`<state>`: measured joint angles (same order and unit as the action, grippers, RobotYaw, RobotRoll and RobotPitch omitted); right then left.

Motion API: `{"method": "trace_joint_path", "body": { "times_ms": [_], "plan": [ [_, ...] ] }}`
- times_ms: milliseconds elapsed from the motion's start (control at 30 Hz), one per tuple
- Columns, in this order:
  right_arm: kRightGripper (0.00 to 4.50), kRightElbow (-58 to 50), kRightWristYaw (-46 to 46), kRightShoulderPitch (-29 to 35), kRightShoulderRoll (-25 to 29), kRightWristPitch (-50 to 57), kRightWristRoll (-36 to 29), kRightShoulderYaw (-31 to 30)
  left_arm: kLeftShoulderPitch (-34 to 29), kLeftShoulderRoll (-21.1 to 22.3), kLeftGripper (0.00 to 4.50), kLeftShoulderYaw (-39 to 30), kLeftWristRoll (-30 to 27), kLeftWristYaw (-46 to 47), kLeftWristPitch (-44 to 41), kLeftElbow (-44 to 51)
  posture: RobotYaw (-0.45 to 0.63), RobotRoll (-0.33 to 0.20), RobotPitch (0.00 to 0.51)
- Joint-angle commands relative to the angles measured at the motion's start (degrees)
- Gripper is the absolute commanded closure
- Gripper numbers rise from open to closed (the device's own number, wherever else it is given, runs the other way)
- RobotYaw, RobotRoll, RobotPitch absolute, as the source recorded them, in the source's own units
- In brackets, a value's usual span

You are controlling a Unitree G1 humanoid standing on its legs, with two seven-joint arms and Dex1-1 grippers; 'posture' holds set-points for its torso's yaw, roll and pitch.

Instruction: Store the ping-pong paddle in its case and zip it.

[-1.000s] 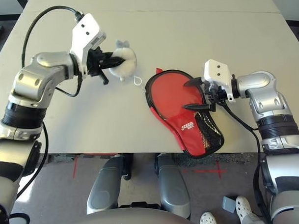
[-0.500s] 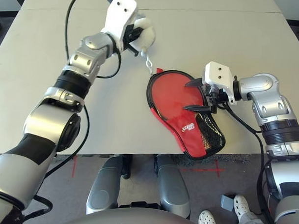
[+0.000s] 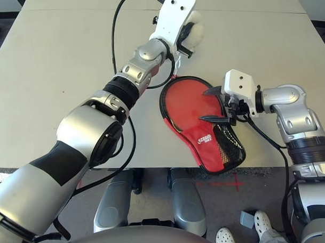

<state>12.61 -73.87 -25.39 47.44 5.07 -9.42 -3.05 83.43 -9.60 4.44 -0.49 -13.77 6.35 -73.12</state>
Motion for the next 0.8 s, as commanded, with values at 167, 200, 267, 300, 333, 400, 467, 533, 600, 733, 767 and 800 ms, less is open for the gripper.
{"method": "trace_joint_path", "body": {
  "times_ms": [167, 200, 267, 300, 333, 400, 467, 533, 600, 733, 767, 800],
  "plan": [
    [0.00, 0.9, 0.3, 7.6, -0.4, 2.6, 3.2, -5.6, 2.3, -8.5, 1.76, -1.0, -0.9, -6.3, 0.8, 0.9, -0.11, 0.000, 0.307],
    [0.00, 0.9, 0.5, 7.9, -0.3, 2.5, 3.1, -5.5, 2.3, -8.0, 1.42, -1.2, -0.9, -6.7, 0.7, 0.9, -0.11, 0.000, 0.307],
    [0.00, 0.9, 0.7, 8.2, -0.3, 2.4, 3.2, -5.5, 2.3, -6.9, 0.64, -1.8, -1.2, -8.0, 0.6, 1.1, -0.10, 0.000, 0.304],
    [0.00, 0.9, 0.8, 8.2, -0.4, 2.4, 3.3, -5.5, 2.4, -6.6, 0.31, -2.0, -1.2, -8.5, 0.6, 1.2, -0.10, 0.000, 0.304],
    [0.00, 1.1, 0.9, 8.1, -0.5, 2.4, 3.3, -5.5, 2.4, -6.0, 0.02, -2.3, -1.4, -9.0, 0.4, 1.3, -0.10, 0.000, 0.303],
    [0.00, 1.8, 1.1, 7.6, -0.8, 2.2, 3.5, -5.7, 2.4, -4.9, 0.02, -2.9, -1.7, -10.0, 0.1, 1.6, -0.09, 0.000, 0.303],
    [0.00, 2.3, 1.2, 7.1, -1.0, 2.0, 3.7, -5.8, 2.4, -3.8, 0.02, -3.1, -1.7, -10.7, 0.1, 1.9, -0.09, 0.000, 0.303],
    [0.00, 2.9, 1.2, 6.7, -1.2, 1.8, 3.9, -5.9, 2.1, -2.3, 0.02, -3.3, -1.6, -12.0, -0.1, 2.5, -0.08, 0.000, 0.301],
    [0.00, 3.8, 1.3, 6.1, -1.4, 1.4, 4.1, -6.0, 0.9, 0.4, 0.02, -3.0, -1.1, -14.1, -0.5, 3.9, -0.06, 0.000, 0.301],
    [0.00, 5.2, 1.4, 5.2, -1.9, 1.1, 4.3, -5.8, -3.3, 6.1, 0.02, -1.6, -0.1, -19.6, -2.2, 9.2, -0.05, 0.000, 0.300],
    [0.00, 5.5, 1.4, 5.0, -2.0, 1.1, 4.2, -5.8, -4.9, 7.5, 0.02, -1.0, 0.1, -21.5, -3.1, 11.5, -0.04, 0.000, 0.300],
    [0.00, 5.7, 1.4, 4.8, -2.2, 1.2, 4.2, -5.7, -6.6, 8.8, 0.02, -0.4, 0.1, -23.1, -4.3, 14.1, -0.04, 0.000, 0.300]
  ]
}}
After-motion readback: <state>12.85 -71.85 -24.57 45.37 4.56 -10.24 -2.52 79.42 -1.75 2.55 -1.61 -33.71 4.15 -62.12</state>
